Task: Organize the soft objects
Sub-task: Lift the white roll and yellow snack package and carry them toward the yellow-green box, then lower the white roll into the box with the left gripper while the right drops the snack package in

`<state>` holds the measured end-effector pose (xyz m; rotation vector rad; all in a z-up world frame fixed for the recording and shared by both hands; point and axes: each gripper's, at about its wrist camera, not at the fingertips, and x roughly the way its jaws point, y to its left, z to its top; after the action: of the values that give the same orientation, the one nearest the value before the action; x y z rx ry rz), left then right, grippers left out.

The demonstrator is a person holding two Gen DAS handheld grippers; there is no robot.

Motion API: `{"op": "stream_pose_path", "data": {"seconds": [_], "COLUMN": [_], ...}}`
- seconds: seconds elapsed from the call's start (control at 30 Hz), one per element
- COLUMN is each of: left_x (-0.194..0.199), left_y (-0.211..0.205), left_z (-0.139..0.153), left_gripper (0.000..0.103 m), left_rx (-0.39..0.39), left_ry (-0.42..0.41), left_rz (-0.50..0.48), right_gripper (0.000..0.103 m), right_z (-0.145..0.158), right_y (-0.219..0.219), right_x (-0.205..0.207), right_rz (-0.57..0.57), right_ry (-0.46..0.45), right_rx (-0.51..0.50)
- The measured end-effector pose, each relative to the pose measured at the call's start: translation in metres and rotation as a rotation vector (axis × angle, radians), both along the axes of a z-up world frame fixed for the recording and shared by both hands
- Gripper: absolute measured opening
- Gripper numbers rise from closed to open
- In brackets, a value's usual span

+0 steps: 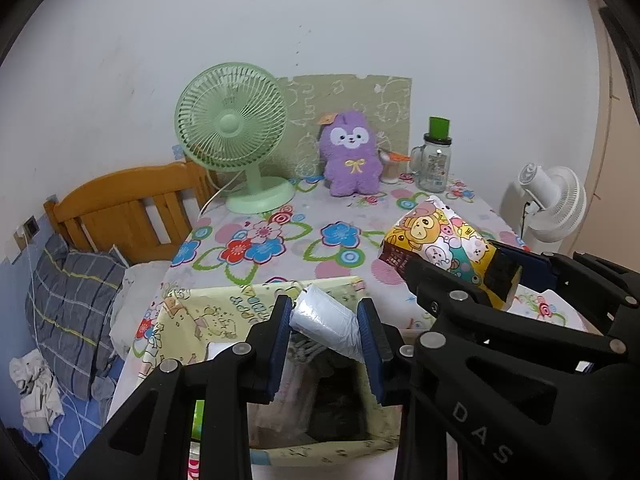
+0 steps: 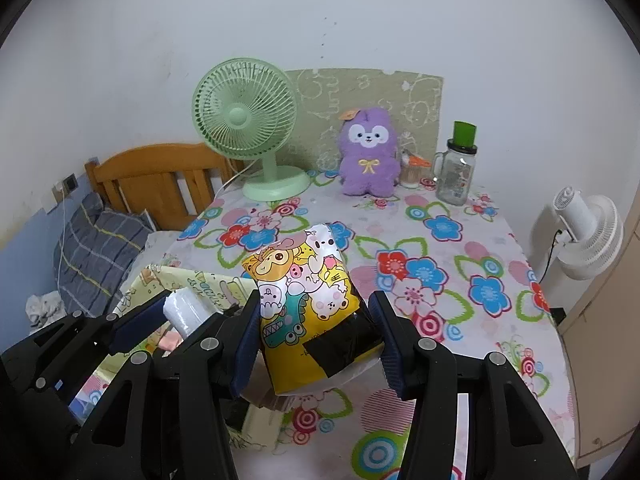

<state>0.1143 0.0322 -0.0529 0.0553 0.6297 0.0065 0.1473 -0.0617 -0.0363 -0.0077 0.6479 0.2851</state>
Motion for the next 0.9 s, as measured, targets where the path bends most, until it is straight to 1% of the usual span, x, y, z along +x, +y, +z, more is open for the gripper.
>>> {"op": "stream_pose_path", "data": {"seconds": [0.37,0.6,0.63,0.7,0.73,0.77,0.9], "left_x": [0.016,0.025,0.026,0.024,0.024,0.024,0.024], "left_y": [0.03,0.052,0.054,0.058,0.06,0.061,0.066], "left_z": [-0.016,-0.032,-0.032,-0.032,-0.032,-0.032,-0.037], "left_gripper": [0.035,0.039,0.041,0.053,0.066,0.076,0.083], "left_rx": [0.008,0.011,0.008,0.017,0.024,0.027,0.035], "left_ry": [0.028,0.085,0.09,0.08,0.076,0.077,0.09], "left_rz": [0.046,0.075,0.074,0.08,0.078,0.074,0.08], "right_gripper": [0.055,0.055,0.055,0.055,0.055,0.055,0.055], "right_z": [-0.014,-0.021,-0.023,-0.025,-0.027,-0.029,-0.036], "right_y": [0.033,0.053,0.055,0.06,0.064,0.066,0.076], "right_x": [0.018,0.029,0.03,0.032,0.034,0.036,0.04], "right_rz": [0.058,0.092,0.099,0.104,0.104,0.106,0.126], "right_ry": [0.035,0.057,0.061,0.064,0.07,0.077,0.095], "right_rx": [0.001,-0.003,-0.001,0.005,0.004,0.004,0.009]}}
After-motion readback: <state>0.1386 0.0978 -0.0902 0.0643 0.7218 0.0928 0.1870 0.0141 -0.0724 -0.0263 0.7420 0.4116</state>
